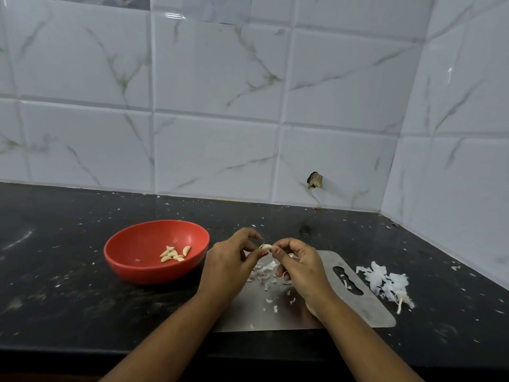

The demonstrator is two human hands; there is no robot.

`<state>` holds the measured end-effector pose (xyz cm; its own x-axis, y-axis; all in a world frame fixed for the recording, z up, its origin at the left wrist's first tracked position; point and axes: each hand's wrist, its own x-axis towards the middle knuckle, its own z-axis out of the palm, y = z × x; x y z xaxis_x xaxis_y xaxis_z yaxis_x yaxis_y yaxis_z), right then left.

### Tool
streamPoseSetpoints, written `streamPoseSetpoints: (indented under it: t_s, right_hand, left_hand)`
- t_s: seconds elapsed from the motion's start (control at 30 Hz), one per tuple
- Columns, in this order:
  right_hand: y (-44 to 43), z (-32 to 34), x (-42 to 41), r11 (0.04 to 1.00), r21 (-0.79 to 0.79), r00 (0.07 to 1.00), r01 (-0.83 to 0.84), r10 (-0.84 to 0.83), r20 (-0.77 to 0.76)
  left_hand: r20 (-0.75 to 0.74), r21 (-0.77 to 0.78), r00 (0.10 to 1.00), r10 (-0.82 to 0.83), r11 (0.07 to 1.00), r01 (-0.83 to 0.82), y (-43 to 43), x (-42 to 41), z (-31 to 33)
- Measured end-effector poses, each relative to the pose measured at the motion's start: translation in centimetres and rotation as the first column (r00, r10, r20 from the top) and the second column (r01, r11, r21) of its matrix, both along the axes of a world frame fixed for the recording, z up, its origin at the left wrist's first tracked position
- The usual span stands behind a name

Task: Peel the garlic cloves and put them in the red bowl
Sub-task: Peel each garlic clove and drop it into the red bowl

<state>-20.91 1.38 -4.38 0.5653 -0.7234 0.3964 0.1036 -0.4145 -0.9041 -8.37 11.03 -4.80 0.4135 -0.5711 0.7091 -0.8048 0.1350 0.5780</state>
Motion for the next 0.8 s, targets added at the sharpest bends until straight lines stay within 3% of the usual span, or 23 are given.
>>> streamPoseSetpoints:
  t_s: [0.23,0.47,0.67,0.8]
  right_hand:
    - [0.03,-0.11,-0.05,0.998,-0.056,0.999,-0.01,0.007,-0.045]
    - [0.06,-0.22,0.0,0.996,-0.067,0.997,-0.051,0.046,-0.066]
    - [0.47,-0.44,0.18,0.969,-0.242,0.984,-0.058,0.014,-0.179]
    - [0.35,-0.56,0.25,0.941,-0.335,0.986,-0.05,-0.007,-0.167]
  left_hand:
    - [0.081,-0.029,0.995,0.053,0.998,-0.05,-0.16,0.22,-0.05]
    - [-0.078,0.018,0.996,-0.052,0.998,0.054,-0.37,0.42,-0.08]
    - [-0.002,0.113,0.999,-0.053,0.992,0.053,-0.55,0.53,-0.47]
    - [-0.001,0.114,0.998,-0.057,0.992,0.057,-0.61,0.65,-0.34]
